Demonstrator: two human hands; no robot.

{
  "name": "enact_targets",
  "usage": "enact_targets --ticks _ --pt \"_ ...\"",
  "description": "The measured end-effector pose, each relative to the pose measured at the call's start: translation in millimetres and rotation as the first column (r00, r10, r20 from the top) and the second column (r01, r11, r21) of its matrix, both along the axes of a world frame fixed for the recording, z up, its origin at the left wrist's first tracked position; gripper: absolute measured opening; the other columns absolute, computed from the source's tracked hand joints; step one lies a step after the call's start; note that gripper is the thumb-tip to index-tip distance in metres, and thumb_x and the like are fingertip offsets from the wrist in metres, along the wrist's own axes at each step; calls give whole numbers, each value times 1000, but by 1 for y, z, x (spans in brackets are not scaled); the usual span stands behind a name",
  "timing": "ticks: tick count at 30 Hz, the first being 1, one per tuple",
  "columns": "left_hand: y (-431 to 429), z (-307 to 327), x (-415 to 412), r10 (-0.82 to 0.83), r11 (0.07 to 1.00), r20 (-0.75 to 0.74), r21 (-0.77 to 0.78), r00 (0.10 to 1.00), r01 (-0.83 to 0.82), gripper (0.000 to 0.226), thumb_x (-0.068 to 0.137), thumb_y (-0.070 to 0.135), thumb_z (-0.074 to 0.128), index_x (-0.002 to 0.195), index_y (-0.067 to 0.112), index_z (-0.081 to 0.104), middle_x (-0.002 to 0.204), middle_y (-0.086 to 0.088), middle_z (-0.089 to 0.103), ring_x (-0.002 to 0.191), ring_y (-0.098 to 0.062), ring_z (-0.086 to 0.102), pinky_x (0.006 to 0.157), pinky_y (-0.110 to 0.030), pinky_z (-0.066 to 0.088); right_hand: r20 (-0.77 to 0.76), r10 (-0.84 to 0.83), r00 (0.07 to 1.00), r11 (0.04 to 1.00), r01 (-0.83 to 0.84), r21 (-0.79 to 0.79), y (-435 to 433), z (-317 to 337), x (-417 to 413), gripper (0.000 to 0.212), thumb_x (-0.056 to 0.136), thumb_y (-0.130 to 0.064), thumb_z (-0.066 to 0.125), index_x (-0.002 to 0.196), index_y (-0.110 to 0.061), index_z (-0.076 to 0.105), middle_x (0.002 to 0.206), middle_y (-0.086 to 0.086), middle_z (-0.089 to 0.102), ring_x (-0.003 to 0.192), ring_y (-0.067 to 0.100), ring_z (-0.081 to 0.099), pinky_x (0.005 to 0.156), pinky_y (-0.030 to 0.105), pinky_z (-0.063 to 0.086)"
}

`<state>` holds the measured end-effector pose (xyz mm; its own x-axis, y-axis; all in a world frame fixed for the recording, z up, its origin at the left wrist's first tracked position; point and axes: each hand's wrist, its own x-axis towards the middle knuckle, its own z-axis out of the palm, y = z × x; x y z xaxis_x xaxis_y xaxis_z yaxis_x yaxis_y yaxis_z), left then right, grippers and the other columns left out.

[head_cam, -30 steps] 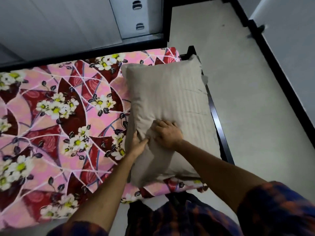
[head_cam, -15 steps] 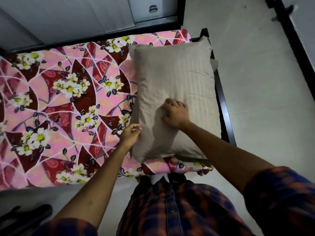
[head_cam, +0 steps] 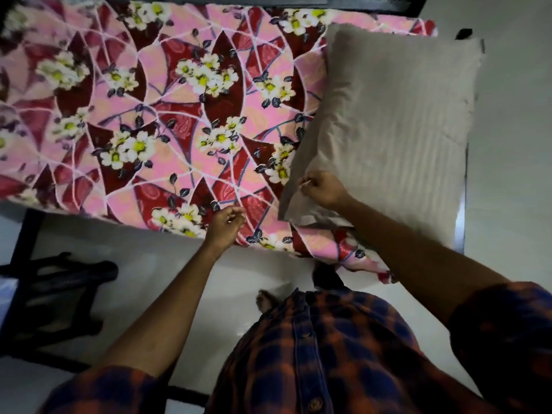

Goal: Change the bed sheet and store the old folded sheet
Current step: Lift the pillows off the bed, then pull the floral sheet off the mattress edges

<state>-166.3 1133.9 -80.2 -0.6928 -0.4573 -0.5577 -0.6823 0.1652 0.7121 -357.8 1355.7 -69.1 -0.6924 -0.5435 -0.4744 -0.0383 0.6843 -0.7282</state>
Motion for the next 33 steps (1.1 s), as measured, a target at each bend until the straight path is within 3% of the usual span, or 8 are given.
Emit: enact_targets --ticks 5,8,12,16,19,26,30,33 --pt "-40 6 91 142 989 -42 42 989 -140 15 89 15 65 91 29 68 96 -13 72 92 -38 70 88 -47 55 64 144 987 987 -148 64 -56 -31 70 20 70 -52 60 76 -36 69 87 -1 74 86 26 71 85 49 57" --pt "-68 5 157 282 959 -13 39 959 -281 16 89 14 64 89 30 68 93 -11 72 95 -37 71 87 -42 55 36 294 955 948 -296 118 -110 -21 122 2 86 -32 67 85 -33 69 95 2 74 85 17 65 90 43 55" --pt "-101 6 237 394 919 -14 13 919 -394 16 95 6 59 102 15 69 95 -12 73 90 -30 70 85 -39 56 28 423 905 895 -423 142 -184 -13 184 15 89 -24 70 101 -19 77 98 2 74 76 1 63 78 23 48" --pt "-129 9 300 556 831 -20 7 831 -556 16 97 11 59 108 11 70 94 -10 73 80 -19 67 66 -23 49 42 580 814 805 -580 128 -262 -13 237 18 89 -24 67 104 -20 76 95 -4 72 93 14 67 77 23 46" --pt "-154 2 338 655 756 -15 4 755 -655 16 97 14 59 108 15 70 91 -4 74 82 -19 70 68 -26 48 44 709 703 698 -710 96 -321 -11 269 20 91 -21 68 109 -15 75 104 -1 71 98 13 62 79 19 39" --pt "-243 -14 368 794 608 14 8 608 -794 16 97 13 57 100 22 69 89 -4 73 79 -17 69 66 -25 46 103 793 601 601 -798 27 -458 -36 294 18 89 -16 70 107 -16 74 110 5 74 99 20 69 94 39 55" --pt "-310 -9 354 825 562 56 30 562 -827 16 97 12 57 102 21 70 89 -3 73 80 -17 69 67 -26 46 100 832 546 545 -838 36 -542 -44 284 22 90 -20 69 110 -12 74 113 4 73 106 20 67 97 36 51" --pt "-372 -3 338 830 549 78 56 552 -834 19 96 11 57 98 26 68 90 -2 73 81 -17 68 69 -27 46 139 846 514 515 -857 37 -608 -44 271 9 89 -16 70 97 -16 74 96 -1 69 93 15 64 87 29 48"
